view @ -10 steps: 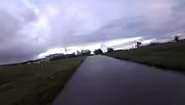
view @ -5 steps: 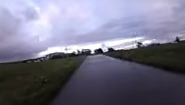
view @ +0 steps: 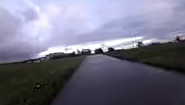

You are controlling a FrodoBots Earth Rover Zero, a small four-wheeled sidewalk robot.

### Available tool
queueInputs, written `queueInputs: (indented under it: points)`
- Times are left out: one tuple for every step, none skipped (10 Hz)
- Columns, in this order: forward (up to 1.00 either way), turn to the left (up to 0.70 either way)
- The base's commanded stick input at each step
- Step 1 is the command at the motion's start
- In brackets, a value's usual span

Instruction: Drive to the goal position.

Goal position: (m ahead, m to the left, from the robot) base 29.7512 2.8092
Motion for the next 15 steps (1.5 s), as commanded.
queueInputs:
  points:
    - [0.7, 0.0]
    - [0.7, 0.0]
    - [0.7, 0.0]
    - [0.7, 0.0]
    - [0.7, 0.0]
    - [0.7, 0.0]
    - [0.7, 0.0]
    - [0.7, 0.0]
    - [0.7, 0.0]
    - [0.7, 0.0]
    - [0.7, 0.0]
    - [0.7, 0.0]
    - [0.7, 0.0]
    - [0.7, 0.0]
    - [0.7, 0.0]
